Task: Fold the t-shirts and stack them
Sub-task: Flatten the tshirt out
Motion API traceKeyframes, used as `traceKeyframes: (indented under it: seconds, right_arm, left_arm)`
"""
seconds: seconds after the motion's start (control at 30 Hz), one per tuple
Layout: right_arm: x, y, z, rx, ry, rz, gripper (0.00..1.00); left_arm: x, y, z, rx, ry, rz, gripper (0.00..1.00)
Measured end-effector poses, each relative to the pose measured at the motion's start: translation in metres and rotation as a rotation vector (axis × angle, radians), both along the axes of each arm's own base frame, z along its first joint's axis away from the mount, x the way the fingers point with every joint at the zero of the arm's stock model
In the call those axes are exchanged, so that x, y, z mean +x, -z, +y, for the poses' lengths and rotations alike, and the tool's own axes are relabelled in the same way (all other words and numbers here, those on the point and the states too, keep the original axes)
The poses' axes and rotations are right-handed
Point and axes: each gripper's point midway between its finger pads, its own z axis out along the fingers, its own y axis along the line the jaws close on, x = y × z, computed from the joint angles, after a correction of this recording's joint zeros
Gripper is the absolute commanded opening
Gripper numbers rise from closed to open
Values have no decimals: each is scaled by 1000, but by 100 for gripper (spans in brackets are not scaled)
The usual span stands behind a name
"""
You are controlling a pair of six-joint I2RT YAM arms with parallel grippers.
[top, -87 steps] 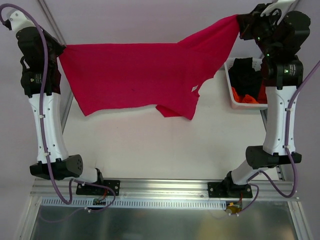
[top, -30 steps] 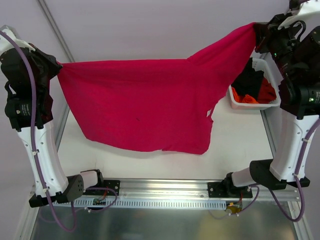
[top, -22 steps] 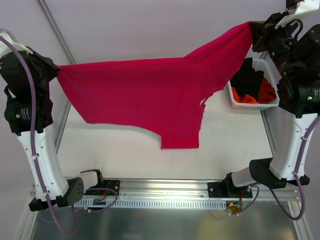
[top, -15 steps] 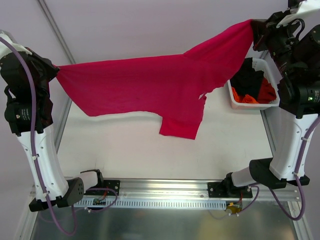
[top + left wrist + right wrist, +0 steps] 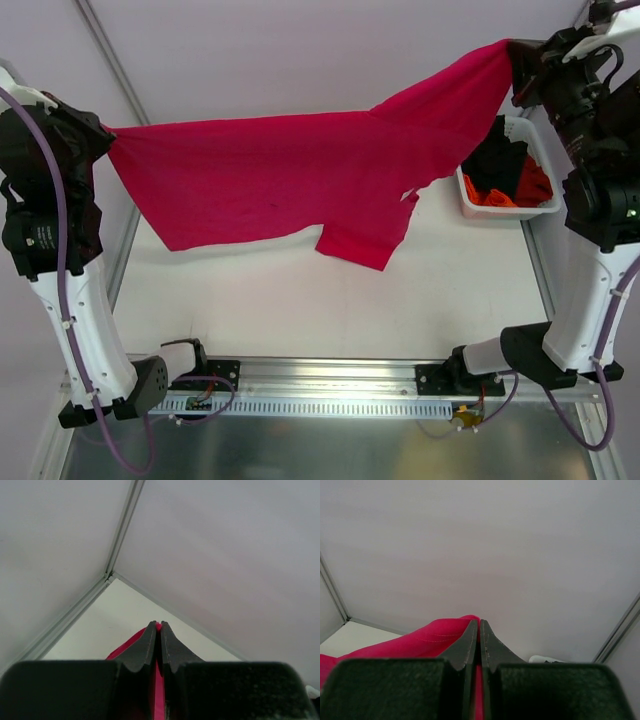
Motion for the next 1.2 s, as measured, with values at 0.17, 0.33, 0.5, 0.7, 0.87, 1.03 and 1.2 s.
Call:
traceKeyframes:
  seconds: [0.17,0.33,0.5,0.7,0.87,1.03,1.2]
  right_arm:
    - [-29,-16,-3,-3,-5,-57,0]
    - [-71,-34,-9,-3,-14,-136,0]
    - [-111,-48,-14,-4,-22,-207,0]
    - [-156,-59,-19,3,-34,-278,0]
    - [-165,-56,-21,8,-32,-270,0]
    - [-135,-36,-18,-1,-22,-173,0]
    - [-59,11,-7,-24,-13,11,0]
  left_arm:
    - [-16,-11,-4,14,10,-39,0]
    - [-45,-27,-12,26,29,-105,0]
    - [-79,-44,-19,40,32,-182,0]
    - [-120,-71,-26,58,33,-280,0]
    - [-129,-68,-27,55,31,-267,0]
    - [-101,-39,-21,32,23,-145,0]
    - [-31,37,-8,-26,13,109,0]
